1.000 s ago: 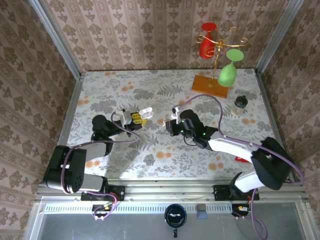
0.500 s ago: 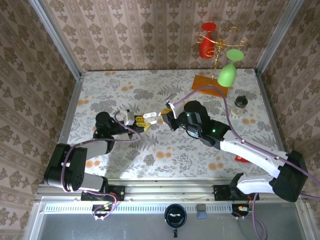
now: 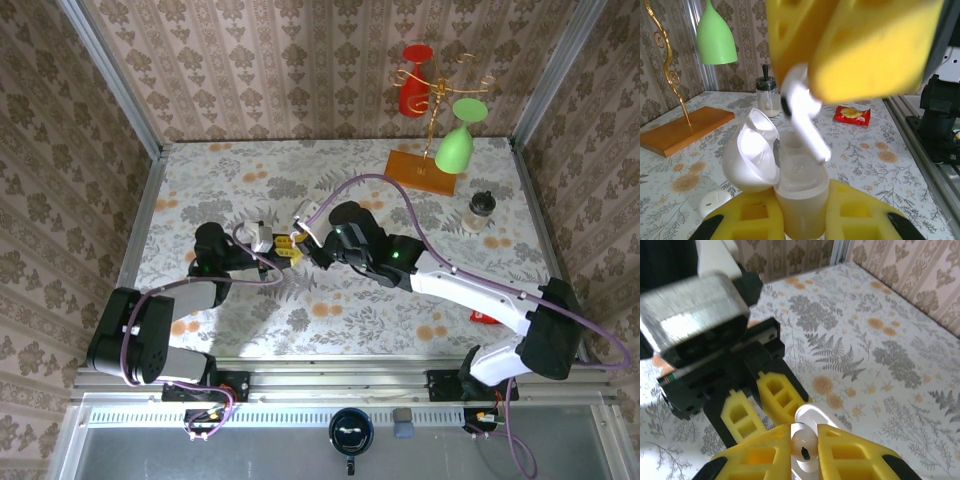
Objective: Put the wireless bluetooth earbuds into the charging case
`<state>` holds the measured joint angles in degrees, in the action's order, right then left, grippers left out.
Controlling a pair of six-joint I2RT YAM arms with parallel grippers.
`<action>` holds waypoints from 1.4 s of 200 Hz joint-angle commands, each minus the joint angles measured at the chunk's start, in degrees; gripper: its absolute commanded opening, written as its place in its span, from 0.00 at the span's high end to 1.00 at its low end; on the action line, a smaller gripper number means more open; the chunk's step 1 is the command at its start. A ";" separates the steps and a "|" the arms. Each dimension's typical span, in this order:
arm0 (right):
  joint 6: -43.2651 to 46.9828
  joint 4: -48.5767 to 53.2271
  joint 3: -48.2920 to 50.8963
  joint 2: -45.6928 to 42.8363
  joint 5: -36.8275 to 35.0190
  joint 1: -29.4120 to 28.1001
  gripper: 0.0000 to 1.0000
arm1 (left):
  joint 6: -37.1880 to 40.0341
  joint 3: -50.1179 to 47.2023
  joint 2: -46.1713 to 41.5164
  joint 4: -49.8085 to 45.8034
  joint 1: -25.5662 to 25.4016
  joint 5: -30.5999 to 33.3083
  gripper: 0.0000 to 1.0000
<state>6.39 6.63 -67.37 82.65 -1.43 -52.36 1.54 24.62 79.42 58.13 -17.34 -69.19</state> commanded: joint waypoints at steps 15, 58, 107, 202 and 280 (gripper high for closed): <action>1.60 1.59 -2.52 1.29 -2.05 -0.46 0.82 | -0.45 -0.28 -1.37 3.50 -0.17 -0.55 1.00; 2.12 1.83 -3.20 2.47 -3.65 -0.48 0.83 | -1.20 -0.28 -1.23 4.51 -0.16 -0.95 1.00; 2.77 1.41 -2.67 2.78 0.38 -0.56 0.81 | -2.73 -0.19 -0.37 6.57 -0.15 -1.06 1.00; -1.92 -3.99 1.30 -2.48 0.82 0.87 0.43 | -5.49 -0.71 2.27 12.35 0.91 -0.65 1.00; -26.05 -13.62 12.29 -9.55 -2.22 12.98 0.38 | -4.27 -2.42 -0.06 13.06 2.97 2.15 1.00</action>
<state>-8.36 -4.84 -57.01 72.62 0.10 -42.83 -3.22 23.24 81.30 69.01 -15.25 -67.79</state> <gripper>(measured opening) 0.626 0.157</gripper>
